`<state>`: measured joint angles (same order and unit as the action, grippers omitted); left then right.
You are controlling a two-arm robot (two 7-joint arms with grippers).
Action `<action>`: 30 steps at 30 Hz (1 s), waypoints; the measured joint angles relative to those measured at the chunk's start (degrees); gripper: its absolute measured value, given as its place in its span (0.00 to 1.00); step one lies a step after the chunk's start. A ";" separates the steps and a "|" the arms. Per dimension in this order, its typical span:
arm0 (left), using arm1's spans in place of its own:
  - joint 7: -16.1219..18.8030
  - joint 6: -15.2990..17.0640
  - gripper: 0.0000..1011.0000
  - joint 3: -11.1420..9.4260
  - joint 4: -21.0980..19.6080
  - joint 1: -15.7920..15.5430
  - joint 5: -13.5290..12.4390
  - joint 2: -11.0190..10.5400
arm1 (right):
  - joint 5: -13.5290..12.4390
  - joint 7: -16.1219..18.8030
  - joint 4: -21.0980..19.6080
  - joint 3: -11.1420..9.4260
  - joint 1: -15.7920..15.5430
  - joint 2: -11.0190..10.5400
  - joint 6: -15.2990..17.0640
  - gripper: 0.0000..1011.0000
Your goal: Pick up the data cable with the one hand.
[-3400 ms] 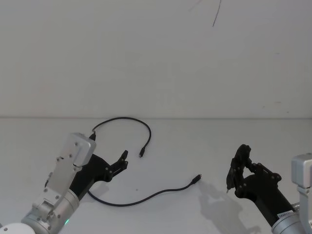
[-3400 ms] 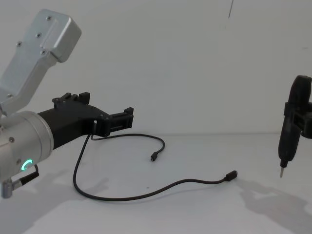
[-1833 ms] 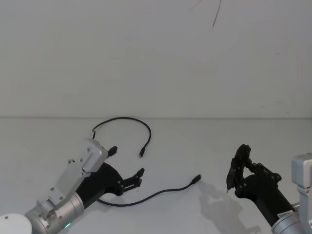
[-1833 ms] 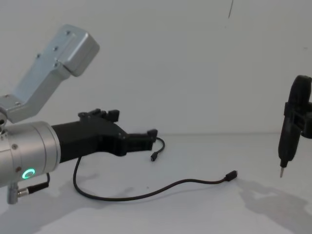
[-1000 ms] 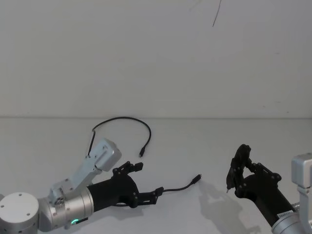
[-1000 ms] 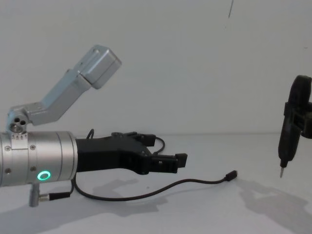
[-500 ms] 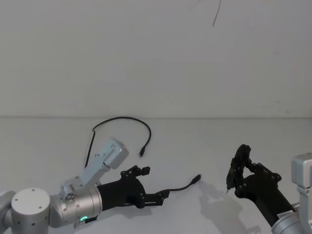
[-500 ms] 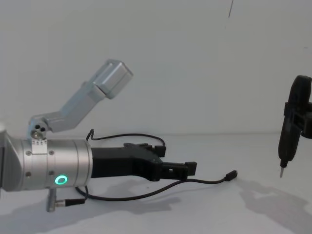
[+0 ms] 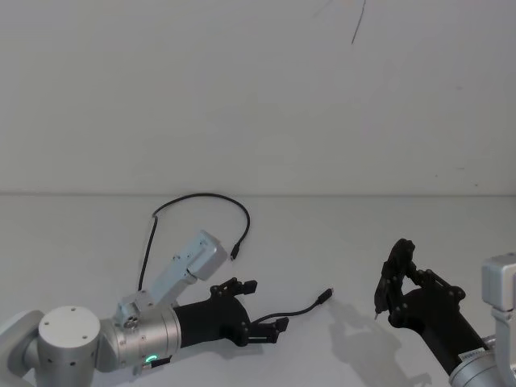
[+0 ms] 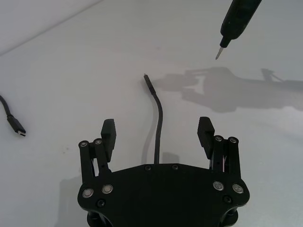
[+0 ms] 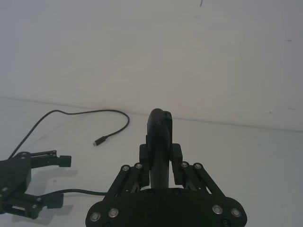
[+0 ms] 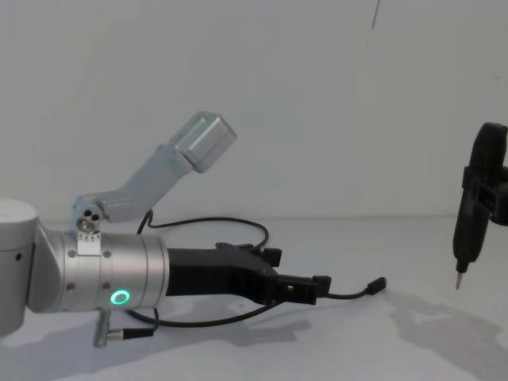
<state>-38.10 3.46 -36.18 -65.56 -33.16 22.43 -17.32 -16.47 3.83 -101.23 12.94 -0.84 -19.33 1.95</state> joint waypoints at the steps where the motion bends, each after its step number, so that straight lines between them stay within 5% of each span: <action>1: -0.02 -0.02 0.99 -0.08 0.18 -0.11 -0.09 0.08 | 0.00 0.00 0.00 0.00 0.00 0.00 0.00 0.27; 22: -0.70 -0.67 0.99 -2.08 4.23 -2.08 -3.32 1.78 | 0.00 0.00 0.00 0.00 0.00 0.00 0.00 0.27; 30: -0.70 -0.64 0.80 -2.29 5.12 -2.40 -4.02 2.26 | 0.00 0.00 0.00 0.00 0.00 0.00 0.00 0.27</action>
<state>-38.80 2.82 -38.47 -60.45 -35.56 18.42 -15.05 -16.46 3.83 -101.23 12.94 -0.84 -19.33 1.95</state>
